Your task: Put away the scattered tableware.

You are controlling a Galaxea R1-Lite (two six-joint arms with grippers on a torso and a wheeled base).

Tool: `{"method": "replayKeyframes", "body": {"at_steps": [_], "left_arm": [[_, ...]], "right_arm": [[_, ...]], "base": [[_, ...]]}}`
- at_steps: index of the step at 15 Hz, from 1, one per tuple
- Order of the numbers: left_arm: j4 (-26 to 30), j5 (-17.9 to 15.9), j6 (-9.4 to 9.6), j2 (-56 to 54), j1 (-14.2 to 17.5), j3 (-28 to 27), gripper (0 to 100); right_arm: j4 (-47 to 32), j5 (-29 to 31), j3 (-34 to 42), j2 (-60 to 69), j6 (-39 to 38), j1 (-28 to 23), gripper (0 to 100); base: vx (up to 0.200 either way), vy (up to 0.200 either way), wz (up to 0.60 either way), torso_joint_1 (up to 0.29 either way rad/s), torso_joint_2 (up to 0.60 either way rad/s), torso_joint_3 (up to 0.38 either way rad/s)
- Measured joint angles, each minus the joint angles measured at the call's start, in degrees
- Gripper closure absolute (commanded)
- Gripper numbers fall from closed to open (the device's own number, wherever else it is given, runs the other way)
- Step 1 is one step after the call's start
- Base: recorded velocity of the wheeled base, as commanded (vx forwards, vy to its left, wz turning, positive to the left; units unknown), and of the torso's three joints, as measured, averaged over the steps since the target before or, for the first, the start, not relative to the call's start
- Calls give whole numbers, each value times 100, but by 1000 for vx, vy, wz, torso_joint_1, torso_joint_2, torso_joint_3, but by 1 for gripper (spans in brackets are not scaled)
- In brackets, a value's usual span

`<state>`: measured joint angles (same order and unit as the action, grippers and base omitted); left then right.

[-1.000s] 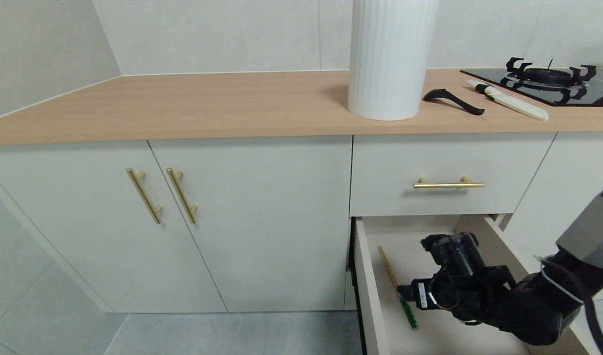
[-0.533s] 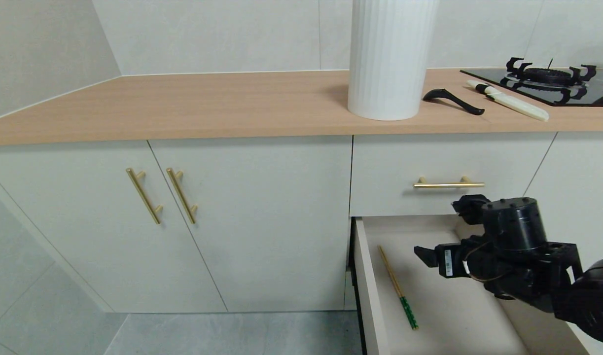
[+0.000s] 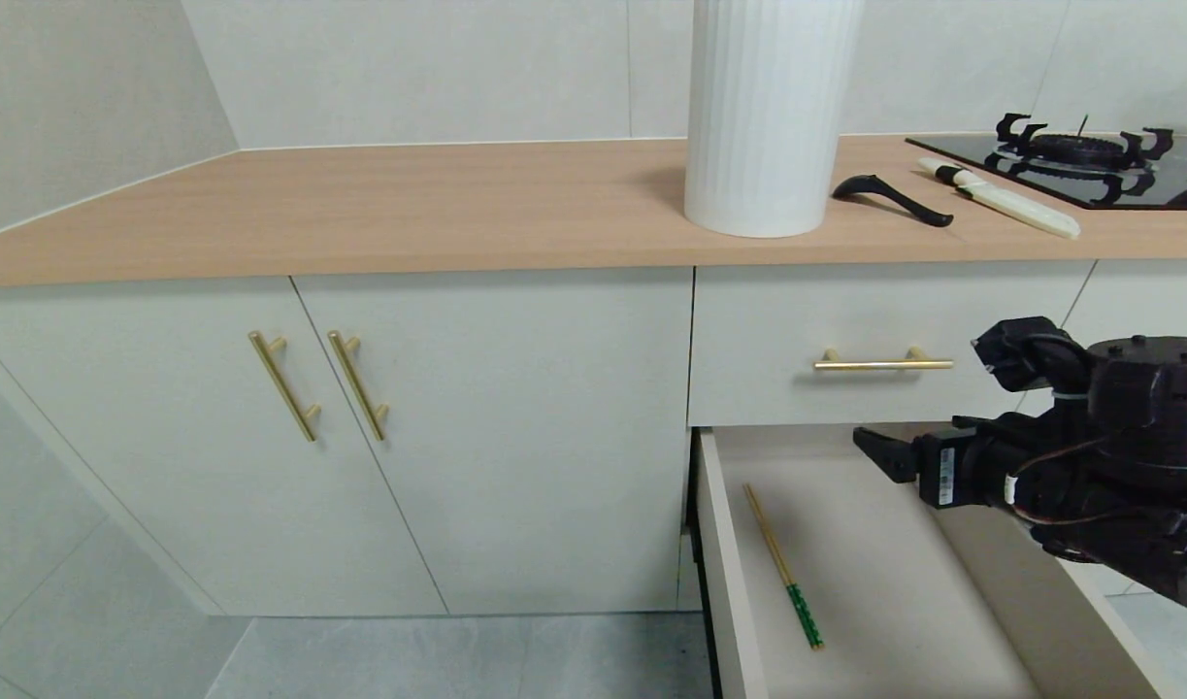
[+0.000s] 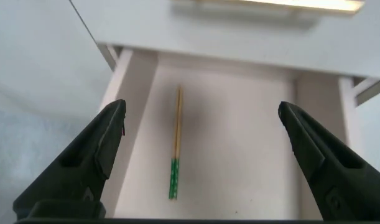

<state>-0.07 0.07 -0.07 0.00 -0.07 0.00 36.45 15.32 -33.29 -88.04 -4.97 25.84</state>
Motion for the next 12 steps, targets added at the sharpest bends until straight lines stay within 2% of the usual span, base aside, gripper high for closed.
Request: {"method": "replayKeyframes", "body": {"at_steps": [2,6,12], "left_arm": [[7,0,2,0,0,0,0],[7,0,0,0,-4,2,0],[-2,0,0,0,0,0,0]], "right_arm": [[-5,0,-9,78,22,-44,0],[-7,-5,-20,119,30,-101,0],[2,-20,-20,96,33,-156,0]], "base": [[0,0,0,21,-72,-40],[0,0,0,67,-264,-257],[0,0,0,175,-516,-296]]}}
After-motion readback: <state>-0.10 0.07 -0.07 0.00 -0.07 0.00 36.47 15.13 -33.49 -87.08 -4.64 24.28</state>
